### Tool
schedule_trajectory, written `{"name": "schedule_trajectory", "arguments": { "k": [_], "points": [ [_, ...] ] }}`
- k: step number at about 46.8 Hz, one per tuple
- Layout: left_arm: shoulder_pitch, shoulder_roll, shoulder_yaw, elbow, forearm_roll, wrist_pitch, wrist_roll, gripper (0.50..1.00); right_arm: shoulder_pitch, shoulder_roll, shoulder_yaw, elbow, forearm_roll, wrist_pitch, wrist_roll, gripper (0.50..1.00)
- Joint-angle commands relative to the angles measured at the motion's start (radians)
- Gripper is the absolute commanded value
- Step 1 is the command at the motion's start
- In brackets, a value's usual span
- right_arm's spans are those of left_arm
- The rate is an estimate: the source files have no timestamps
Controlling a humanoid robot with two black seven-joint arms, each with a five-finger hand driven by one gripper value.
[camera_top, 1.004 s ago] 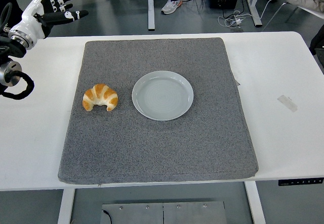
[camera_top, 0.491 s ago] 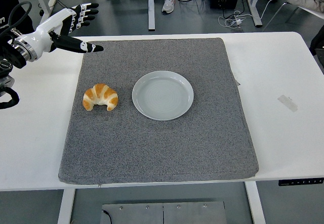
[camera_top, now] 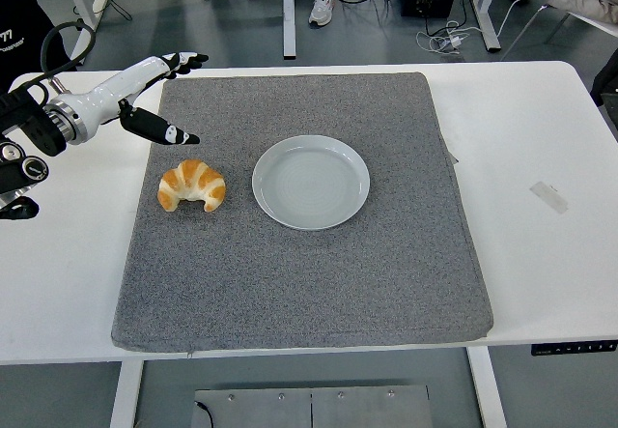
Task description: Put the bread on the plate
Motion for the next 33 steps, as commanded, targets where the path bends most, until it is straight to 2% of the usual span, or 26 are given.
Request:
{"name": "schedule_trajectory", "arguments": {
  "k": [1, 10, 14, 22, 33],
  "points": [
    [0.000, 0.003, 0.013, -0.015, 0.032, 0.001, 0.003, 0.972, 0.000, 0.000, 0.000, 0.000, 0.000, 0.000, 0.000, 1.000],
    [0.000, 0.020, 0.061, -0.040, 0.136, 0.006, 0.017, 0.972, 0.000, 0.000, 0.000, 0.000, 0.000, 0.000, 0.000, 1.000],
    [0.002, 0.020, 0.085, -0.040, 0.176, 0.036, 0.017, 0.972, 0.000, 0.000, 0.000, 0.000, 0.000, 0.000, 0.000, 1.000],
    [0.003, 0.014, 0.173, -0.041, 0.208, 0.144, 0.017, 0.972, 0.000, 0.000, 0.000, 0.000, 0.000, 0.000, 0.000, 1.000],
    [0.014, 0.004, 0.200, -0.040, 0.262, 0.191, 0.017, 0.971, 0.000, 0.000, 0.000, 0.000, 0.000, 0.000, 0.000, 1.000]
  ]
}}
